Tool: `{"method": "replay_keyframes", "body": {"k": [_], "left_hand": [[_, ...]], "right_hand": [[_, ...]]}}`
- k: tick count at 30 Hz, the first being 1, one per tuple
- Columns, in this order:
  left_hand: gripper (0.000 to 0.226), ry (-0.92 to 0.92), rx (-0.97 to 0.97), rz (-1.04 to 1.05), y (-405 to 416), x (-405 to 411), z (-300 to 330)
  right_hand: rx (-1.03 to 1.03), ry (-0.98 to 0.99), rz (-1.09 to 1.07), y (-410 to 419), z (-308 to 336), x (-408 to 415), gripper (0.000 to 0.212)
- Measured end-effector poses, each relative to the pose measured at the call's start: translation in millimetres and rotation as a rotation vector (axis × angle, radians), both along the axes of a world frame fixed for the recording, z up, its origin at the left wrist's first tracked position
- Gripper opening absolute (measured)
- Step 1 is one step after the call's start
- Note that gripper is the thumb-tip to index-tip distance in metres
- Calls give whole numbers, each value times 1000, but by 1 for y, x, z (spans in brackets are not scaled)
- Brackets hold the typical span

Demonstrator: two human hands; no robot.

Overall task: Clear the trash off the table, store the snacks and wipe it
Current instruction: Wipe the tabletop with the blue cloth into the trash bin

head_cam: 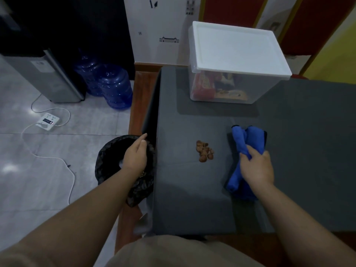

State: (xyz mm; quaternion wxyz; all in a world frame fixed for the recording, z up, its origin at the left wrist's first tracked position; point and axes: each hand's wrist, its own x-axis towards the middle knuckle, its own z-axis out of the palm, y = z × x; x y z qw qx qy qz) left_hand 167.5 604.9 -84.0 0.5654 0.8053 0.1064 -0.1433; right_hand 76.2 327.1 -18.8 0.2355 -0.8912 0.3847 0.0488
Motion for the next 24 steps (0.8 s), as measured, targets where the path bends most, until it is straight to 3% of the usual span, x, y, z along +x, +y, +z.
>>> {"method": "replay_keyframes", "body": {"k": [10,24], "left_hand": [[39,-15,-151,53,18,3,1],[41,-9,-138,165,76,9,4]], "right_hand": [[231,-164,23,93,-10,33,34],[395,-202,248,206,-15,84,27]]}}
